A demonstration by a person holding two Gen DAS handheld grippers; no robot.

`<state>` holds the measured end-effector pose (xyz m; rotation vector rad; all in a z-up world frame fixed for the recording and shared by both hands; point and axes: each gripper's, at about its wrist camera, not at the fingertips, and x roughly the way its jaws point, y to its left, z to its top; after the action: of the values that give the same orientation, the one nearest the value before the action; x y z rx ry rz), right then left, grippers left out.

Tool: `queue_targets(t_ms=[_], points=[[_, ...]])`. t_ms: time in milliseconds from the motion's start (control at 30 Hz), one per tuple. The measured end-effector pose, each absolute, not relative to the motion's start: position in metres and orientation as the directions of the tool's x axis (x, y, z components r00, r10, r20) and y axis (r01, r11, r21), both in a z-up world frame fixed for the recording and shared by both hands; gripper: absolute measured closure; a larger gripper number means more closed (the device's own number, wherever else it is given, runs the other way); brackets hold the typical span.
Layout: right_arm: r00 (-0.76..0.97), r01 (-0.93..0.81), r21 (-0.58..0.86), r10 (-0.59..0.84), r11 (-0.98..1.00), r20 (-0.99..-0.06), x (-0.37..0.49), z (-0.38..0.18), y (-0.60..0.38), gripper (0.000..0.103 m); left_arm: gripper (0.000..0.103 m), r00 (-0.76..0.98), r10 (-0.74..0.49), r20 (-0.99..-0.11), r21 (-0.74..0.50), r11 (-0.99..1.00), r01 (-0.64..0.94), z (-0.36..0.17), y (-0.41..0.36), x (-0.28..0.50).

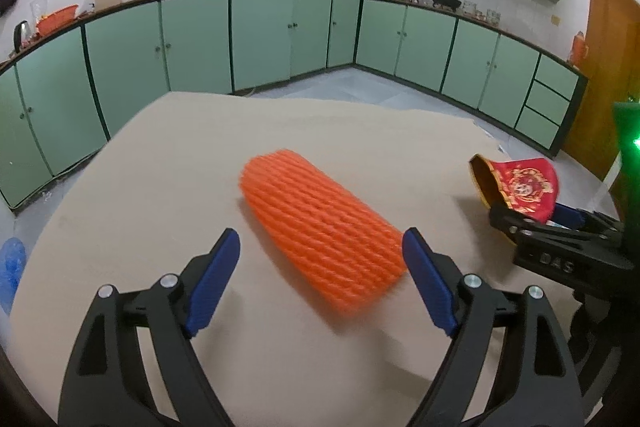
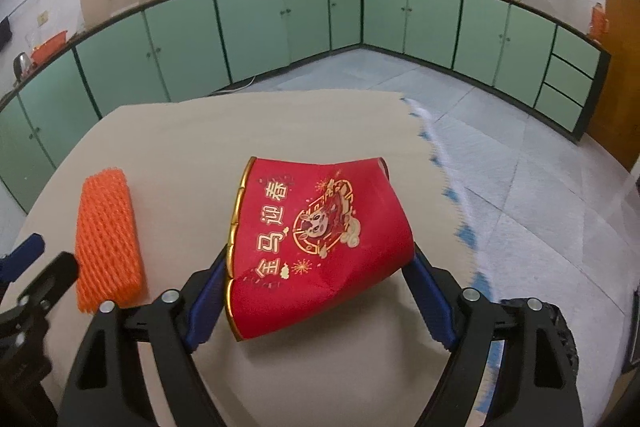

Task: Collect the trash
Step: 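Grasp the red paper packet with the right gripper and lift it, then grasp the small orange foam net with the left gripper and lift it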

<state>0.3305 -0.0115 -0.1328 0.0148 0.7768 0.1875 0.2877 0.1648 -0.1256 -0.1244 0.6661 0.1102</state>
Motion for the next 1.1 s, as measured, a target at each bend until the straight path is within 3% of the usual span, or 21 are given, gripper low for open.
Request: queue_targets(t_ms=[133, 200, 267, 333, 467, 1100], points=[[0.707, -0.14, 0.095, 0.167, 0.986, -0.687, 0.328, -0.131, -0.026, 0.022, 0.028, 0.754, 0.052, -0.655, -0.072, 0.989, -0.131, -0.132, 0.156, 0.297], [0.713, -0.137, 0.09, 0.161, 0.986, -0.682, 0.325, -0.131, -0.031, 0.022, 0.038, 0.733, 0.043, -0.679, -0.069, 0.99, -0.122, -0.136, 0.152, 0.303], [0.72, -0.136, 0.084, 0.157, 0.987, -0.676, 0.321, -0.13, -0.034, 0.022, 0.055, 0.703, 0.023, -0.711, -0.075, 0.991, -0.109, -0.143, 0.15, 0.31], [0.725, -0.136, 0.082, 0.156, 0.987, -0.67, 0.317, -0.129, -0.036, 0.022, 0.063, 0.678, 0.023, -0.735, -0.069, 0.992, -0.108, -0.148, 0.149, 0.316], [0.735, -0.145, 0.076, 0.159, 0.987, -0.66, 0.31, -0.126, -0.035, 0.022, 0.091, 0.686, 0.014, -0.728, -0.088, 0.99, -0.113, -0.148, 0.153, 0.316], [0.804, -0.163, 0.111, 0.197, 0.98, -0.561, 0.249, -0.082, -0.059, 0.022, 0.095, 0.831, -0.042, -0.555, -0.12, 0.992, -0.031, -0.096, 0.124, 0.246]])
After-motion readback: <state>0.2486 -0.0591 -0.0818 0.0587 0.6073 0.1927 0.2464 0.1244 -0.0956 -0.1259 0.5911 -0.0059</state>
